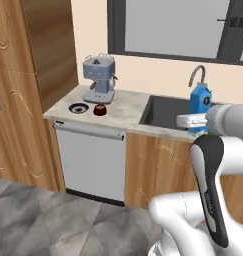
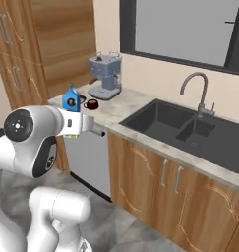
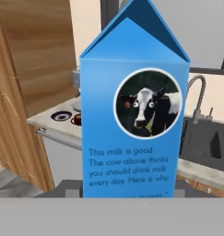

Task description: Take a sugar cube from the saucer and place it inside the coffee. Then, grab milk from the fridge and place it next to the coffee on the counter to sweeten the coffee.

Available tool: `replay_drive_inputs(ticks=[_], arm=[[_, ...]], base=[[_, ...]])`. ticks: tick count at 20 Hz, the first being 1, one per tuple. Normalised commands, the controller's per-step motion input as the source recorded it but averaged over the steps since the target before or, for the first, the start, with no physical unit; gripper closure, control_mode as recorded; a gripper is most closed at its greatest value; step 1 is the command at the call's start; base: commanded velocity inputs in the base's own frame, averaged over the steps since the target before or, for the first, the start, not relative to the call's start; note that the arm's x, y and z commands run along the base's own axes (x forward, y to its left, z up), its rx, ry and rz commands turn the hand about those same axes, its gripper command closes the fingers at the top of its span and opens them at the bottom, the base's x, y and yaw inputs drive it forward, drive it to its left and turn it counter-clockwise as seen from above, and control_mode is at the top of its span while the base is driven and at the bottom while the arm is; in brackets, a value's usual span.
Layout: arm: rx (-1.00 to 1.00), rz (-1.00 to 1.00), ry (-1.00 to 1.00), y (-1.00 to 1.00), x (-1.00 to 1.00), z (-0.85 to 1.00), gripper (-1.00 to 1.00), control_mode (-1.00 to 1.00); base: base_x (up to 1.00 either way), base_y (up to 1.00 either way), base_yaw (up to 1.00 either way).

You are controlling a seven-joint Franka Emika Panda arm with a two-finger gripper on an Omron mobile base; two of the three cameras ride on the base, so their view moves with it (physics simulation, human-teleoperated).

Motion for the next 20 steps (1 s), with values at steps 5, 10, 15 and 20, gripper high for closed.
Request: replay_drive_inputs(ticks=[5, 10, 15, 20], arm=[[0.00, 0.00, 0.00, 0.00, 0.00, 0.00, 1.00, 1.00], [0.00, 0.00, 0.00, 0.00, 0.00, 0.00, 1.00, 1.00], [0.00, 0.00, 0.00, 0.00, 0.00, 0.00, 1.00, 1.00], [0.00, 0.00, 0.00, 0.00, 0.00, 0.00, 1.00, 1.00]], base=[[1.00, 1.00, -0.28], [1.00, 1.00, -0.50], [1.00, 0.94, -0.54], [0.38, 0.48, -0.23]])
